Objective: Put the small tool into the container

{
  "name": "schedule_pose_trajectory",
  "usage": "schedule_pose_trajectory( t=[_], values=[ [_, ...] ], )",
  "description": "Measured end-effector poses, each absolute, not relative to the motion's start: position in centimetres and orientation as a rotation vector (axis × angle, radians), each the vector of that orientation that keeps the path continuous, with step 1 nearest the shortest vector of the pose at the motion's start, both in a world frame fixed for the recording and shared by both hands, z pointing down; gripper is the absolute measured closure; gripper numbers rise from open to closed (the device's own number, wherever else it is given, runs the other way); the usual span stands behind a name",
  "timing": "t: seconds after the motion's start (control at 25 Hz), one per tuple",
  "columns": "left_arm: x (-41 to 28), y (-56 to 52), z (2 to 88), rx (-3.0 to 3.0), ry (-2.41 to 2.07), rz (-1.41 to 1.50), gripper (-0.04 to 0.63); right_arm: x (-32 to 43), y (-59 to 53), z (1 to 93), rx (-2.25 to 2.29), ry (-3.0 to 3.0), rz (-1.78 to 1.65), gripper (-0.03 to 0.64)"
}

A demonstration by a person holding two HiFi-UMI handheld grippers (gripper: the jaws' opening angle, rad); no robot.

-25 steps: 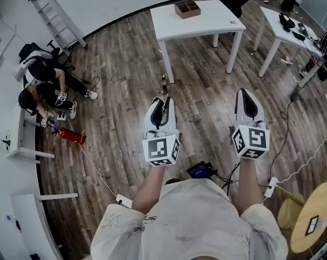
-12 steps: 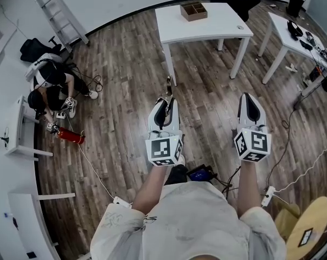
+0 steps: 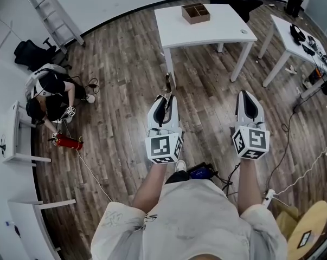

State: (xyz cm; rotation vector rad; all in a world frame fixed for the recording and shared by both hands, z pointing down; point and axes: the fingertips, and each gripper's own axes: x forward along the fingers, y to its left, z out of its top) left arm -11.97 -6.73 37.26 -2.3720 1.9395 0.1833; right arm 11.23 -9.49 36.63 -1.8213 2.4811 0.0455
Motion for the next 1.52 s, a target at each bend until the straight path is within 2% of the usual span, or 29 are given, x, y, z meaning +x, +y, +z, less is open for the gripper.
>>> schedule_pose_trajectory(
  t=[1.52],
  values=[
    [-11.2, -11.6, 36.0, -2.450, 1.854, 0.189, 0.489, 10.7, -12.6, 35.2, -1.899, 2.405, 0.094, 0.612]
  ],
)
